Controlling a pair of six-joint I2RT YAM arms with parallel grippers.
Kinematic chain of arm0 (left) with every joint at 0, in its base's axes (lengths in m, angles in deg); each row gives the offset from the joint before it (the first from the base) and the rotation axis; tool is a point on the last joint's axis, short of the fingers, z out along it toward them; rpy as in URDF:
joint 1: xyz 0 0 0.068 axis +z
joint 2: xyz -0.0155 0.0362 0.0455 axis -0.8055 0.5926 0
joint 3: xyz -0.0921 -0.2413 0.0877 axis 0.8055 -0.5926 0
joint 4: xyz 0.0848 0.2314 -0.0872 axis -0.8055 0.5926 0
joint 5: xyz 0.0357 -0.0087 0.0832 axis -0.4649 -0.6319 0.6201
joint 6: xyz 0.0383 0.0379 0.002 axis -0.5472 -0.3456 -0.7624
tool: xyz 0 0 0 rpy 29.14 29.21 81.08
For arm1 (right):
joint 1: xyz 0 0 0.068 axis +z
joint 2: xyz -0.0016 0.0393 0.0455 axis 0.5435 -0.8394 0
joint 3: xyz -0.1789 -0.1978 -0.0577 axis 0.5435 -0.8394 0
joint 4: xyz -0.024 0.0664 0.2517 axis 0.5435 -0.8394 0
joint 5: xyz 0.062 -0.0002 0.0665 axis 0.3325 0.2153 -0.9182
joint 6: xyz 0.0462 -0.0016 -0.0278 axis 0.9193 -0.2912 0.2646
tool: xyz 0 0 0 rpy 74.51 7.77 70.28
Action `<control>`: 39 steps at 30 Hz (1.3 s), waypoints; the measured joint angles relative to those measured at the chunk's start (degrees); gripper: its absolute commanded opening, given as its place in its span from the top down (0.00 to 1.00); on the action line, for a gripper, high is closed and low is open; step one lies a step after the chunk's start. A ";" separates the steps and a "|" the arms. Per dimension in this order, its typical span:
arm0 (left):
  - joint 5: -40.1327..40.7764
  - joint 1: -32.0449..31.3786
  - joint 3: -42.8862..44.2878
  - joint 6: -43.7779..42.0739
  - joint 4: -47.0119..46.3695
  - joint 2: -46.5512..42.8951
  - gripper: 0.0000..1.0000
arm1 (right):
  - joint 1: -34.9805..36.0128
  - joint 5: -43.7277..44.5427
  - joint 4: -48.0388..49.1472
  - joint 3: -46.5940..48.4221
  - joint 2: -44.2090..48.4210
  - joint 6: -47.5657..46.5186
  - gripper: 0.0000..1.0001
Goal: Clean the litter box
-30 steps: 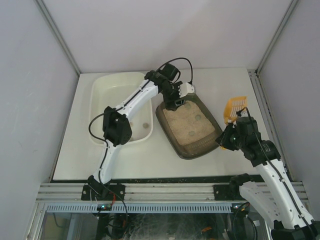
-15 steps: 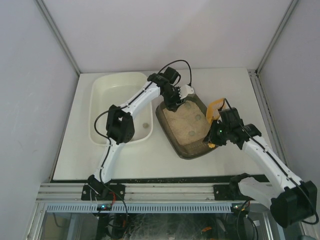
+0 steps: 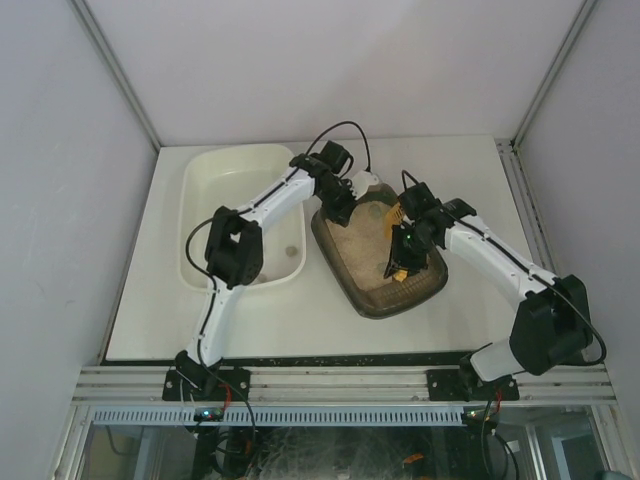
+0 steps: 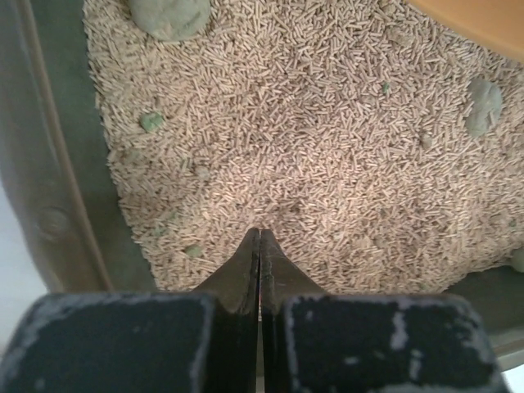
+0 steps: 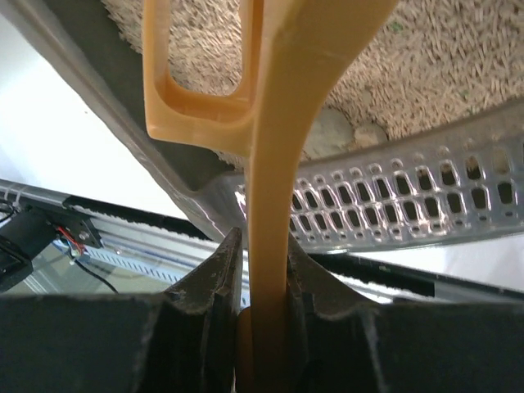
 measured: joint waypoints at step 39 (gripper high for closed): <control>1.09 1.20 -27.98 20.85 -20.98 -18.23 1.00 | 6.71 21.31 -30.38 22.38 -25.57 -1.42 1.00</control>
